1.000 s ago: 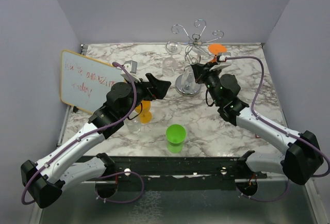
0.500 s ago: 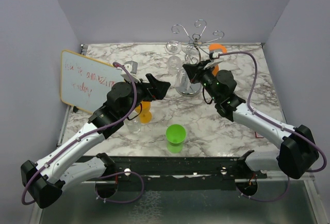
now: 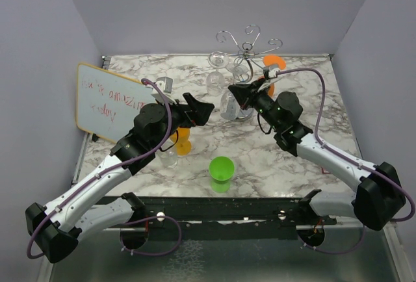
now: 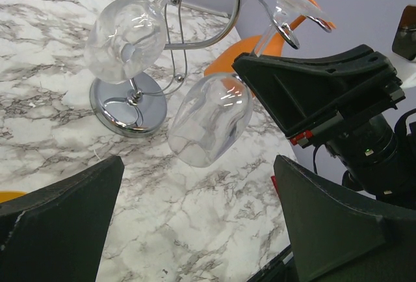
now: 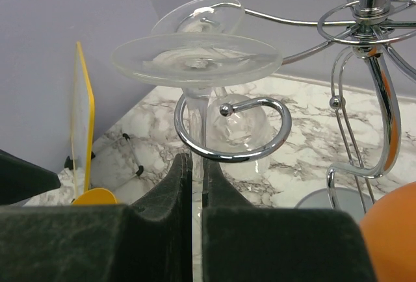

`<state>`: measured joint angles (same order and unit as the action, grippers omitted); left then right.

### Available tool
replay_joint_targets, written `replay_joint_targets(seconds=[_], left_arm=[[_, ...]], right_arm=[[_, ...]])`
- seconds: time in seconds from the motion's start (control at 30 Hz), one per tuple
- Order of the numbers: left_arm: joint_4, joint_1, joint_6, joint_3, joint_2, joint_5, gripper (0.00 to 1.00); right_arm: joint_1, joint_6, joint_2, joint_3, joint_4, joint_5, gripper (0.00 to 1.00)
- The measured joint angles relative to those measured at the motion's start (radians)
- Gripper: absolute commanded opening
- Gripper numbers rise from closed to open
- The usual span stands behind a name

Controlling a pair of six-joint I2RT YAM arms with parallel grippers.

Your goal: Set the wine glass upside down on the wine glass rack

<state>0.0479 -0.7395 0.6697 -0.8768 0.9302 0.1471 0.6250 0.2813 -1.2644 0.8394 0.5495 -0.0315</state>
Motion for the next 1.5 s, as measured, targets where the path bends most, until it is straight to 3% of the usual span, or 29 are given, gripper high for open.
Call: replay_joint_targets(seconds=[0.67, 1.2, 1.5], left_arm=[[0.0, 0.001, 0.005, 0.0, -0.004, 0.0, 0.99], [0.0, 0.003, 0.008, 0.0, -0.004, 0.0, 0.99], [0.0, 0.005, 0.007, 0.0, -0.005, 0.0, 0.99]], right_arm=[[-0.001, -0.047, 0.082, -0.096, 0.041, 0.0, 0.01], [0.0, -0.035, 0.085, -0.11, 0.05, 0.134, 0.01], [0.0, -0.04, 0.061, -0.11, 0.055, 0.137, 0.21]])
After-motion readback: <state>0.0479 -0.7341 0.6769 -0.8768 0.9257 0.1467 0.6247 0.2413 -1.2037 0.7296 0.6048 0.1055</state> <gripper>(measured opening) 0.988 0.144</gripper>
